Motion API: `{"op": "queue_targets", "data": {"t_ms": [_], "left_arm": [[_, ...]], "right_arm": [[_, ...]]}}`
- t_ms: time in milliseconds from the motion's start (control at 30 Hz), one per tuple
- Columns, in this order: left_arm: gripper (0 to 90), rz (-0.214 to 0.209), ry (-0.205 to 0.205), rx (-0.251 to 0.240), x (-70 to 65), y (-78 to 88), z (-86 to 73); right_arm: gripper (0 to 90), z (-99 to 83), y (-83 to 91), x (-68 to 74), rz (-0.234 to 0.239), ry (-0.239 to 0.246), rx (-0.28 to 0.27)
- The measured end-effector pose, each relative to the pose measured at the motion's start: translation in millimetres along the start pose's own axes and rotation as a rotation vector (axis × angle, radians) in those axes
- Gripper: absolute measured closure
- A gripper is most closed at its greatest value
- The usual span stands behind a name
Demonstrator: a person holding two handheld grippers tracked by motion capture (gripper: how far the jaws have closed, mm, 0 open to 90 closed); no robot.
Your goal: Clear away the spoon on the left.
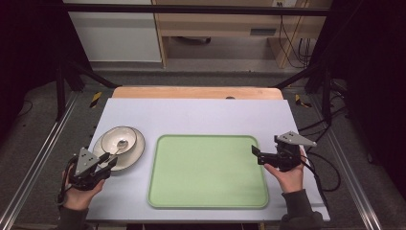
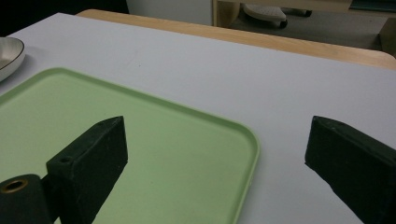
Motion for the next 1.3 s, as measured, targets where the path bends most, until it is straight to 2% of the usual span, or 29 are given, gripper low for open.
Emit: {"op": "queue_targets", "data": {"t_ms": [133, 567, 900, 1300], "left_arm": [[68.0, 0.007, -0.003, 0.004, -0.5, -0.6, -0.1], [79.0, 0.020, 0.029, -0.010, 1.3, 1.6, 1.2], [86.2, 0.030, 0.022, -0.006, 0.6, 2.1, 1.8], [88.4, 0.037, 0.023, -0.009, 1.1, 4.2, 3.4]], "right_arm": [[6.1, -0.8, -0.8, 0.2, -0.002, 0.002, 0.006], [6.1, -0.2, 0.0, -0.2, -0.002, 0.001, 0.004], [6.1, -0.6, -0.4, 0.4, 0.000, 0.000, 0.007], [6.1, 0.7, 1.3, 0.0, 0.004, 0.003, 0.004]]}}
Point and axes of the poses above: each handheld gripper's, and its own axes: y roughly backward along the jaws, z roughly out of its top, x roughly to its left, the point moved 8 cm from there along -y, roughly forward along the jaws, and after that the axes turned 5 degrees about -y, right-handed, at the moved point
